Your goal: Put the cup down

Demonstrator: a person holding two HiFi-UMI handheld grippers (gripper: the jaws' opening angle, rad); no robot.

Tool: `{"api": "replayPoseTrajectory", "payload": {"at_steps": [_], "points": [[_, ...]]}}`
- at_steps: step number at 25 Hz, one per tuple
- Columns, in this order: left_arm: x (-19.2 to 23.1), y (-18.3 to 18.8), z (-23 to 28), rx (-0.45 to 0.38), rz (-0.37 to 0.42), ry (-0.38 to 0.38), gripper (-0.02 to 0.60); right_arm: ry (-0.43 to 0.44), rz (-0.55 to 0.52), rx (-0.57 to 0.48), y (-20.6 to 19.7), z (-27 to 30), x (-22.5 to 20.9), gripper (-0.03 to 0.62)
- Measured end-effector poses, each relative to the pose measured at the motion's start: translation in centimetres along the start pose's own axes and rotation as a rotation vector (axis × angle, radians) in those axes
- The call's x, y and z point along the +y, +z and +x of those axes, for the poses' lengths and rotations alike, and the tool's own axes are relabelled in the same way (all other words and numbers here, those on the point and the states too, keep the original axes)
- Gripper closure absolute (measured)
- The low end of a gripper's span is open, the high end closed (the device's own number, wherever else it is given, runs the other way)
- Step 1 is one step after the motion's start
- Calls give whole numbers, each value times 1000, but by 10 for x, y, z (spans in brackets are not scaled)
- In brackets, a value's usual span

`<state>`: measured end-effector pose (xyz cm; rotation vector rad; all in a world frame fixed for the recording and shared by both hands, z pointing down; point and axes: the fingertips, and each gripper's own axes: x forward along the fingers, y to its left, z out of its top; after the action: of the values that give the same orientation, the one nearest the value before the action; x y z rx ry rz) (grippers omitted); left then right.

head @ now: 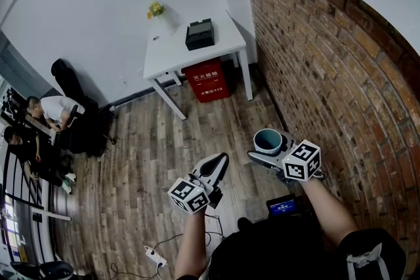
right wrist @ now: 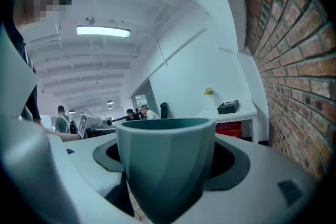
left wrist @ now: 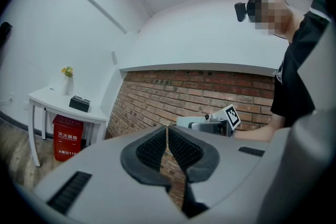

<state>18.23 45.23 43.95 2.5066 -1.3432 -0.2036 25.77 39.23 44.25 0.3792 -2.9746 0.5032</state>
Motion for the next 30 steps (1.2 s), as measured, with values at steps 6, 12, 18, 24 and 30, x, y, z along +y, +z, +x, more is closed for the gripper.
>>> {"api": "replayPoseTrajectory", "payload": {"at_steps": [6,12,18,24,30], "points": [[4,-4,7,10,-8,10,571,-3,7,0,-1,-2,-7,200],[6,-8,28,36,28,17,571,-7,2,8,-3,-9,-24,200],[11,-13,57,50,48,46,571,-16,3,8,-5,-18,-60,200],[35,-17,68,47,26,86,571,-27,47,14,-5,-11,-95,200],[95,-14,92,34,11,85,571,-55,55,25,-2,25,-139,200]]}}
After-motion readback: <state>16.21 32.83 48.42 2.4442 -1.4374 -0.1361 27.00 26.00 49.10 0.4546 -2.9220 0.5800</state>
